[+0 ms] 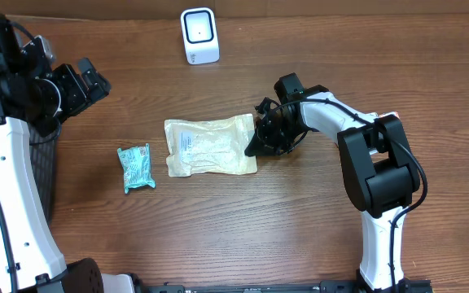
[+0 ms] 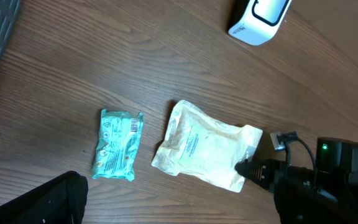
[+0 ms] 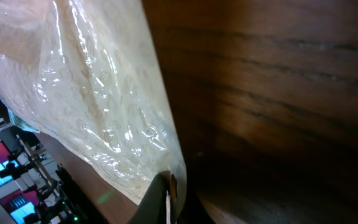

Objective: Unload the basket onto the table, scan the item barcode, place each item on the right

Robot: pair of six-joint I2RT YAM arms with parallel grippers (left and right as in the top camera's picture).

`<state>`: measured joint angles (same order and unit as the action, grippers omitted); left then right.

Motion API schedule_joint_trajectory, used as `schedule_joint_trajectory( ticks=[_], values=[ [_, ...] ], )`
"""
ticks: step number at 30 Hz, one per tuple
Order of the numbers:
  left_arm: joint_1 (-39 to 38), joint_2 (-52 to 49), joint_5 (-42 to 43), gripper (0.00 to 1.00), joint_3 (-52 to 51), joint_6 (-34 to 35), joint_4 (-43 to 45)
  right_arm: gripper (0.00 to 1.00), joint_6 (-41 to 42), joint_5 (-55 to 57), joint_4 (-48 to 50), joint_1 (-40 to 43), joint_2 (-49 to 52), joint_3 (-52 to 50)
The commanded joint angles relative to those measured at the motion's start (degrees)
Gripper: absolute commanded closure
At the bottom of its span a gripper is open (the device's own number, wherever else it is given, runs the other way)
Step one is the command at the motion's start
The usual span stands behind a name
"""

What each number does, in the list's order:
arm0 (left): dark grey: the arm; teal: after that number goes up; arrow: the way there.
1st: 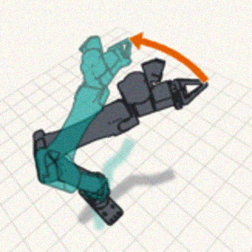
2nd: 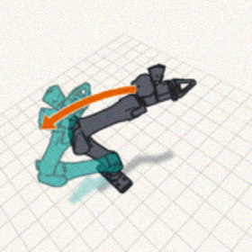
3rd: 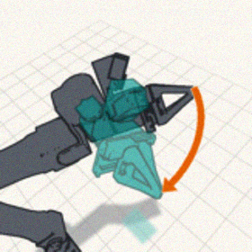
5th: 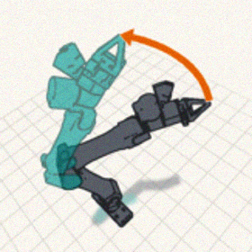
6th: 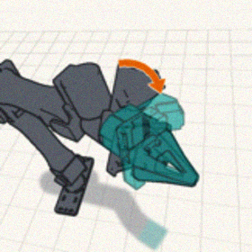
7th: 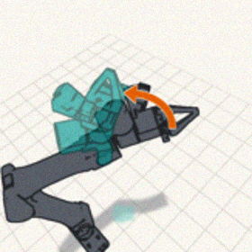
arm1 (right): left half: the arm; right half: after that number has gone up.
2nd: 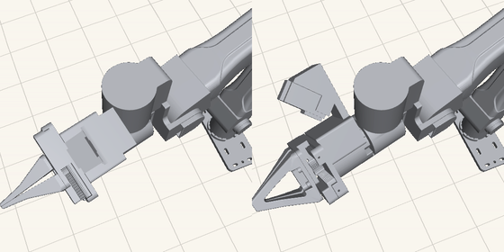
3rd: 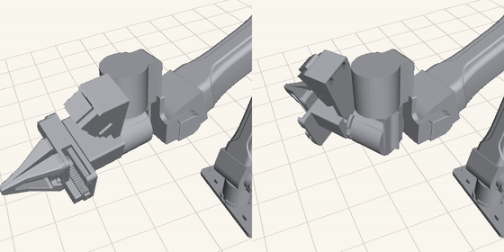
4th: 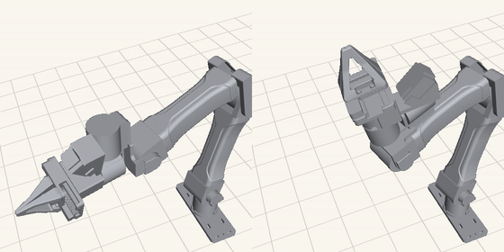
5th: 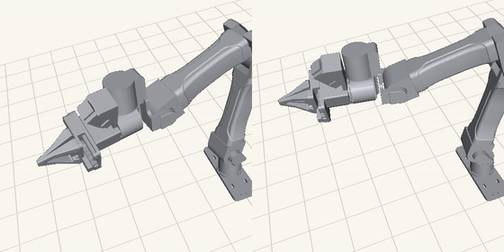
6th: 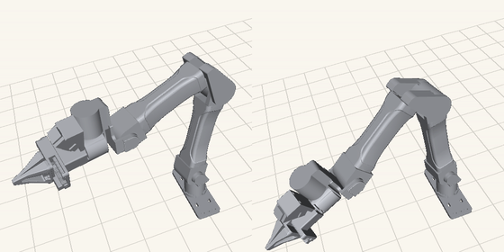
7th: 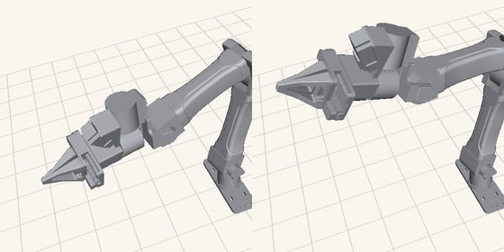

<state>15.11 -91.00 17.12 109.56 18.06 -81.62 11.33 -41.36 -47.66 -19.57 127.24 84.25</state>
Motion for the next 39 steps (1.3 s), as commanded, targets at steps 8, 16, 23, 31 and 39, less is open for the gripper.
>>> schedule_joint_trajectory(
  ticks=[8,16,23,31,39],
  values=[
    [-0.13,-0.68,-0.72,0.00,1.14,-0.07,-0.46,0.96,0.39,10.45,-3.56,0.35,-8.35,-0.50],
    [-5.20,-2.40,-0.76,0.00,-1.22,-0.59,0.59,0.96,-1.53,17.81,-8.81,1.73,-16.59,-0.50],
    [-14.29,-8.20,-1.03,0.05,-3.23,-14.34,8.96,0.72,-1.90,13.35,-14.60,1.97,-16.68,-0.50],
    [-22.67,-21.16,-1.05,0.16,-3.23,-32.41,16.76,0.54,6.38,6.73,-17.40,-2.14,-16.65,-0.68],
    [-26.45,-31.98,-2.71,0.36,-3.23,-34.51,21.53,0.59,22.97,13.00,-12.81,-10.47,-16.65,-2.60]
  ],
)
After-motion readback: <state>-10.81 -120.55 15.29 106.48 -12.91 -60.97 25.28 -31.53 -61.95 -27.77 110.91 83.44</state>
